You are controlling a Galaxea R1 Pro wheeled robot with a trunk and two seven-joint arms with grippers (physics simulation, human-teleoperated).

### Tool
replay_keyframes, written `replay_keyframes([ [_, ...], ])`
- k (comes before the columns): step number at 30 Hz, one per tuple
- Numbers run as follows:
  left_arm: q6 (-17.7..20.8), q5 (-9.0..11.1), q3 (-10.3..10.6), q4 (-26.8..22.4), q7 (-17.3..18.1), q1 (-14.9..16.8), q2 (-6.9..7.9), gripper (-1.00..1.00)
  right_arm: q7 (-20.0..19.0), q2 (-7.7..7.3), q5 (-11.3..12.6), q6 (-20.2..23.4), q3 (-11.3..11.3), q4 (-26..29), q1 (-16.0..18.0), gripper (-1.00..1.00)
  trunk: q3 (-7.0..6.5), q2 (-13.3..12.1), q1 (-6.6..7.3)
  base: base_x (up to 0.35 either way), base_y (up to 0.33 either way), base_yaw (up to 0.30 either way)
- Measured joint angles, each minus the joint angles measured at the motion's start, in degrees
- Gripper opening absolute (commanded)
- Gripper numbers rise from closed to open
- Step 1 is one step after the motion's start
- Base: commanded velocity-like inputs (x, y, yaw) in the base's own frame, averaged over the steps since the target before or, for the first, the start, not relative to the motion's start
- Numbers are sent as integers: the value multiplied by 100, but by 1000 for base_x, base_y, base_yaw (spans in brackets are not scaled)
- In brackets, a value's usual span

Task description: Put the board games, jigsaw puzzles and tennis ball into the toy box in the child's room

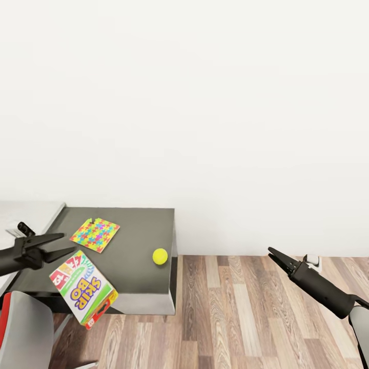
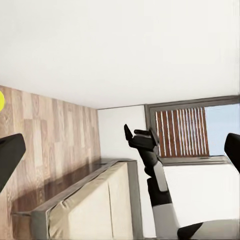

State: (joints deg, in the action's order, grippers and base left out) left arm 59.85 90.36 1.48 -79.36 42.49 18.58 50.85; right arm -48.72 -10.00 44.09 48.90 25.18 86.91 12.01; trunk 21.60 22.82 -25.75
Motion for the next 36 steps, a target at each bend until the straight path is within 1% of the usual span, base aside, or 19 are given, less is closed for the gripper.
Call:
replay_keyframes([
  [3, 1, -7, 10, 2, 225, -68, 90, 100, -3, 4, -2, -4, -6, 0, 0, 100, -27, 0, 0, 0, 0, -74],
  [7, 1, -9, 30, 2, 285, -88, 97, 100, -3, 7, -8, -18, -14, 0, 0, 100, -64, 0, 0, 0, 0, -34],
  [30, 0, -43, 33, 29, 308, -94, 111, 100, -4, 64, -10, -33, -28, 6, 0, 100, -278, -1, 0, 0, 0, -1],
  [36, 0, -44, 36, 29, 306, -94, 106, 100, -23, 43, -8, -220, -37, 9, 0, 100, -334, -1, 0, 0, 0, 0],
])
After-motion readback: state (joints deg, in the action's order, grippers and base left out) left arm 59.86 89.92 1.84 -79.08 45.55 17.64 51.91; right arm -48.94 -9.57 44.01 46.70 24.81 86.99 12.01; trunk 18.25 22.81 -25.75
